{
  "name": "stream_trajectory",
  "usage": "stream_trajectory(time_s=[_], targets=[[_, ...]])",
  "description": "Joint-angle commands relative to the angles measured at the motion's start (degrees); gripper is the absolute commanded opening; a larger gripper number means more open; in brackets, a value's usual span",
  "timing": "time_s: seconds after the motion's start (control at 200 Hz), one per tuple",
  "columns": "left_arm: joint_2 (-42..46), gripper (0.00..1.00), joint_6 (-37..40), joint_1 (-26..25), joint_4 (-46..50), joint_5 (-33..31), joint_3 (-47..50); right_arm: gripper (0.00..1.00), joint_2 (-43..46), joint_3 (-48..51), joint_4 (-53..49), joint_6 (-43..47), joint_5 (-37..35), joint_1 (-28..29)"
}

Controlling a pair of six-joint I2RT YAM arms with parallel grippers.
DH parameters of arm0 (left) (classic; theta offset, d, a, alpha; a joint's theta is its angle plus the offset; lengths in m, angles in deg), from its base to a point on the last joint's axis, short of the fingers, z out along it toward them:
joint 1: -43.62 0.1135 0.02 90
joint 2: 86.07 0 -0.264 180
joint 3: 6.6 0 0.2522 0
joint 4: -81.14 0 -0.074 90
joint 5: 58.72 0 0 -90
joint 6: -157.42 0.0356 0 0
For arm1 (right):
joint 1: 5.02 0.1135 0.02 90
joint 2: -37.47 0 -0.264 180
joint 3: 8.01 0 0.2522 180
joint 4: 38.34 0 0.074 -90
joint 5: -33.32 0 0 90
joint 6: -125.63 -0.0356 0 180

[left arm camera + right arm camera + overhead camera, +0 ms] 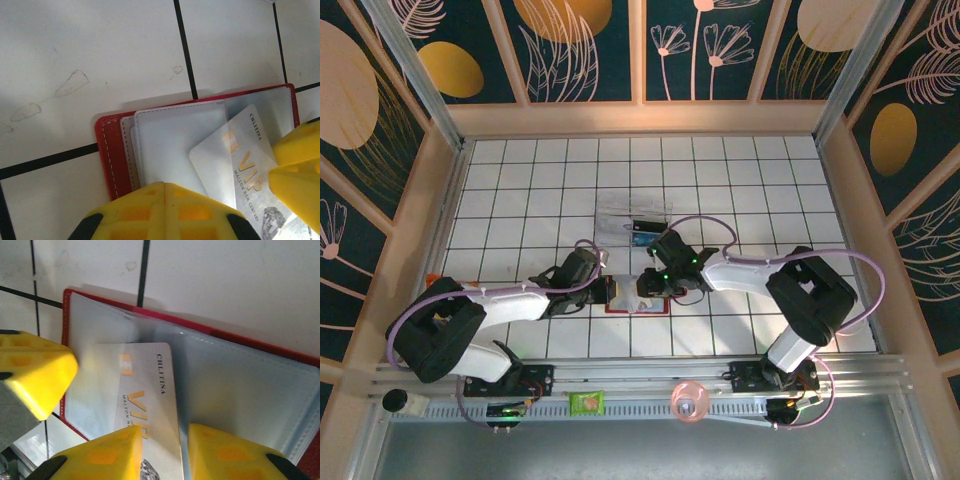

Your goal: Take the credit cards out of the card holder

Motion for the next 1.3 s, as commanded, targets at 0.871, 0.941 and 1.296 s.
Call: stream_trajectory(time_s=[0.871,0.941,1.296], targets=[[-1.72,0.03,-0.07,-3.15,1.82,4.80,-5.69,0.30,-0.19,3.28,3.07,-0.01,0.61,-0.59],[-2.21,0.01,-0.15,-3.13,2.75,3.80,-5.69,0.30,-0.13,3.48,3.29,0.08,0.77,-0.67],[-3.28,0.00,-1.11,-3.17,3.98,2.02,-4.10,0.28,-0.48,5.03,6.69,-0.27,5.51,-2.41]])
